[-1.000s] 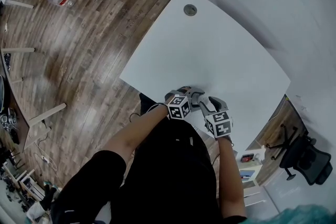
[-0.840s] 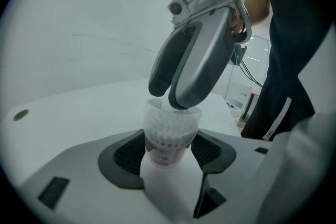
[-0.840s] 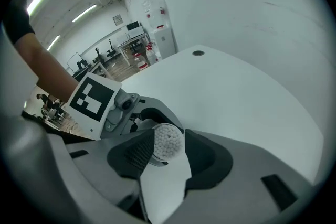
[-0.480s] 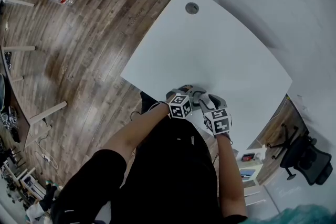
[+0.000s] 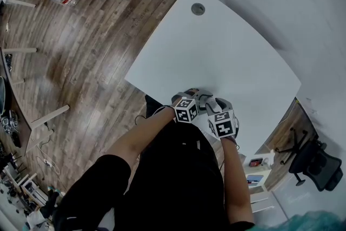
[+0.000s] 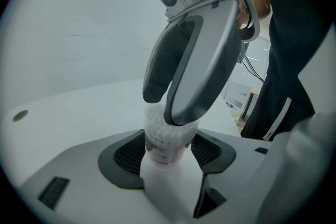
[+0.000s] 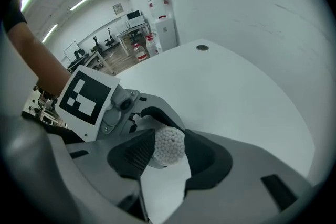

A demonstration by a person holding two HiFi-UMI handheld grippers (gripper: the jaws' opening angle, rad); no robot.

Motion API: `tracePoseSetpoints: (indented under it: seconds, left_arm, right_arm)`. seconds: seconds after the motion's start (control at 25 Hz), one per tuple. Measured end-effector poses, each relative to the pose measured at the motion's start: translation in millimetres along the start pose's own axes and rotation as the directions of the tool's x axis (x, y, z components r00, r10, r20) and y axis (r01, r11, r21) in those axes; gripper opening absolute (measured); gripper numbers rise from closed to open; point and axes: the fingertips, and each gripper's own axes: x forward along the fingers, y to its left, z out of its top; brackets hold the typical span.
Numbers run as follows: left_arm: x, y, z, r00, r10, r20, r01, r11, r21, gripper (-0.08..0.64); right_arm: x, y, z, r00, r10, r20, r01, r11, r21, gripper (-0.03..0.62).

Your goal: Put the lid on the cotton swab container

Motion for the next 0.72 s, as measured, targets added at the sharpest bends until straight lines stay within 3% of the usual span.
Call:
tracePoseSetpoints:
  seconds: [0.28,0.48,0.72]
  left_arm:
    - [-0.5,0.7,-0.3,1.0,0.006,0.0,-0.006,1.0,0.004,0.275]
    - [-0.4,-1.0,-0.2,1.0,0.003,-0.001,-0.003,1.0,0.002,0.275]
    - [-0.5,0.0,-0.5,1.0,0.003,0.001,-0.003,1.0,0.0,0.275]
  right_arm:
    - [-0.1,-2.0,-2.8,0.999,-0.034,-0.031,0.033,0.999,-0.034,0.21]
    - [1.2,-4.3,-6.2,1.0,0.014,-0.011,-0.013,0.999,0.042,0.21]
    - [2.9,-5.0,-3.4,1.0,0.027,0.005,-0.027,0.997,0.071,0.21]
